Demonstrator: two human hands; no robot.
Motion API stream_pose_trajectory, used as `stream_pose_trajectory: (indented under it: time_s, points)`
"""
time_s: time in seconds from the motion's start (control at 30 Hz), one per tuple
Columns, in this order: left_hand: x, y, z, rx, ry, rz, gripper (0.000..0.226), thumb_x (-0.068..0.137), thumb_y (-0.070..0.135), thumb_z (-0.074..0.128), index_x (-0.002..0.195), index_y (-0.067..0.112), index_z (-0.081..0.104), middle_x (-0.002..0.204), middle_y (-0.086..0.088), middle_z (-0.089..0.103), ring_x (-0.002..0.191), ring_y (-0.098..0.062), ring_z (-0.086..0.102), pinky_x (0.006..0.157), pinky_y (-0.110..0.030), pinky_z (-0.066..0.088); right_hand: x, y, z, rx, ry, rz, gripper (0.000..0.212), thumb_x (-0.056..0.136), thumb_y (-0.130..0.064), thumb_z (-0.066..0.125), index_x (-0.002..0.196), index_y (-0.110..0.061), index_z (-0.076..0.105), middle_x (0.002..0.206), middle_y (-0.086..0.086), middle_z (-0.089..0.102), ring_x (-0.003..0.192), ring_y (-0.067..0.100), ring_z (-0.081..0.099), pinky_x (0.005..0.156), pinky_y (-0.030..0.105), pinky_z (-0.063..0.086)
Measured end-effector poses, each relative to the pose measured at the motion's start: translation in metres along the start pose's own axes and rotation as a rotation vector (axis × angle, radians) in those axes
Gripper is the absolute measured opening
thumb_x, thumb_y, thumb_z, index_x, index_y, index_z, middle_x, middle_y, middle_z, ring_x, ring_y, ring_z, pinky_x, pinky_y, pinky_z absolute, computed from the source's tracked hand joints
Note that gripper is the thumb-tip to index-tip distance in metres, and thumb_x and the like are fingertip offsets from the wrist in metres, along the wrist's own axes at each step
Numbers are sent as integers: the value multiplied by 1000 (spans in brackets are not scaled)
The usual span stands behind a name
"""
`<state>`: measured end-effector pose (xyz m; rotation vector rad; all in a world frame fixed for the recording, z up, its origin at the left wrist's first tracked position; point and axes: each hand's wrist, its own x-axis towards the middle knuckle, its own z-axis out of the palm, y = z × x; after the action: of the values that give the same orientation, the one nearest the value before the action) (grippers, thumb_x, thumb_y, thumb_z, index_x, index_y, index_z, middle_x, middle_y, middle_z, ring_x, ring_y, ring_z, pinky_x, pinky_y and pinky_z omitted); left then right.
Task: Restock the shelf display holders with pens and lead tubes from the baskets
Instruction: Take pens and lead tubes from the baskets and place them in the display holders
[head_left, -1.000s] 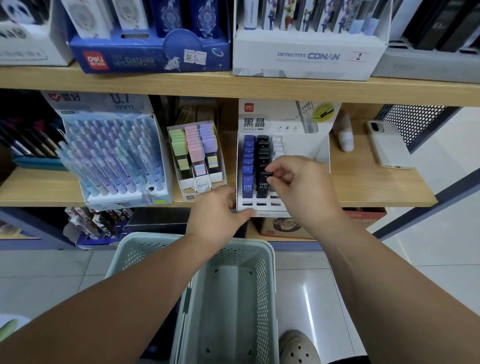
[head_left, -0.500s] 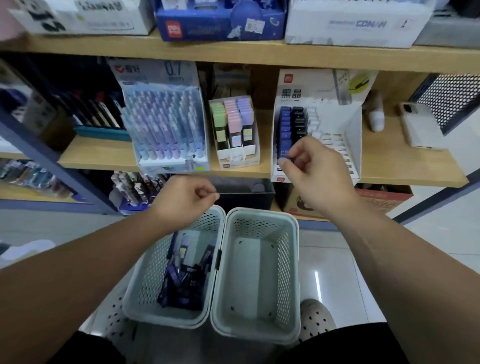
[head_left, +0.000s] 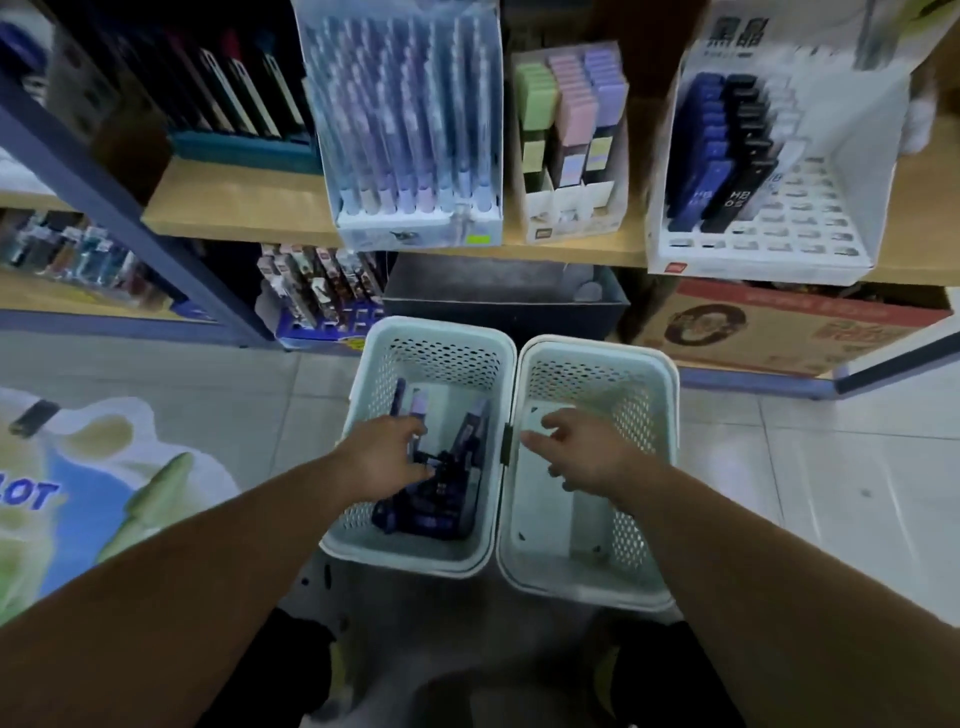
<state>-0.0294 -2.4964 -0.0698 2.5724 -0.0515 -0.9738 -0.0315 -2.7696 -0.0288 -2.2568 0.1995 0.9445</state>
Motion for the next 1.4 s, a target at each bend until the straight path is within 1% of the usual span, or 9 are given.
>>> stream_pose_trajectory:
  time_s: [0.17, 0.3, 0.43, 0.5, 0.73, 0.9, 1.07, 1.3, 1.4]
  points:
    - [40, -4, 21, -190, -59, -166, 62, 84, 48, 75, 135, 17, 59, 137, -6, 59, 119, -25, 59, 101, -34, 47, 21, 10, 50, 175, -47, 103, 79, 90, -66, 60, 144, -12, 42, 128, 14, 62, 106, 30, 66, 91, 50, 57]
    - [53, -6, 59, -315, -57, -247, 29, 92, 39, 67, 98, 11, 65, 109, -8, 64, 95, -25, 61, 72, -28, 43, 27, 17, 59, 263, -7, 111, 63, 88, -61, 66, 129, -20, 43, 104, 7, 69, 88, 24, 70, 78, 46, 60]
    - [59, 0, 95, -454, -9, -354, 35, 99, 23, 53, 130, 12, 63, 125, -15, 66, 106, -33, 64, 93, -36, 53, 29, 23, 63, 312, -7, 93, 56, 89, -60, 67, 125, -24, 43, 94, -2, 67, 82, 16, 70, 73, 41, 61]
    - [58, 2, 105, -492, -29, -351, 44, 97, 26, 55, 140, 18, 56, 130, -11, 63, 106, -31, 65, 94, -40, 55, 27, 25, 66, 353, 1, 100, 52, 88, -61, 66, 122, -28, 43, 95, -2, 66, 84, 17, 70, 72, 41, 62]
    - [68, 0, 104, -532, -47, -363, 66, 73, 56, 78, 124, 19, 60, 117, -4, 69, 99, -27, 67, 89, -43, 57, 22, 23, 74, 403, 20, 100, 46, 94, -58, 59, 124, -30, 37, 99, 2, 63, 89, 17, 65, 83, 47, 59]
    - [73, 8, 103, -223, -58, -408, 84, 70, 54, 82, 134, 11, 49, 126, -11, 62, 107, -30, 65, 87, -41, 57, 19, 20, 76, 445, 24, 108, 45, 96, -54, 59, 125, -29, 36, 103, 9, 62, 91, 22, 64, 85, 48, 58]
    - [79, 17, 104, -80, -19, -405, 61, 84, 18, 74, 135, 1, 44, 133, -20, 56, 116, -34, 60, 84, -38, 54, 18, 17, 80, 458, 47, 115, 46, 97, -53, 57, 128, -27, 36, 106, 17, 63, 90, 26, 64, 85, 53, 58]
    - [82, 9, 115, -267, 5, -389, 57, 85, 12, 71, 136, -1, 49, 135, -24, 54, 118, -36, 59, 95, -41, 54, 17, 15, 81, 484, 48, 138, 42, 97, -53, 57, 126, -29, 36, 107, 17, 61, 89, 28, 64, 83, 55, 58]
    - [83, 5, 115, -288, -52, -412, 49, 89, 14, 68, 134, -2, 54, 129, -22, 62, 113, -36, 63, 85, -36, 54, 14, 13, 80, 512, 42, 146, 41, 97, -52, 57, 124, -28, 37, 108, 20, 61, 79, 24, 60, 71, 53, 58]
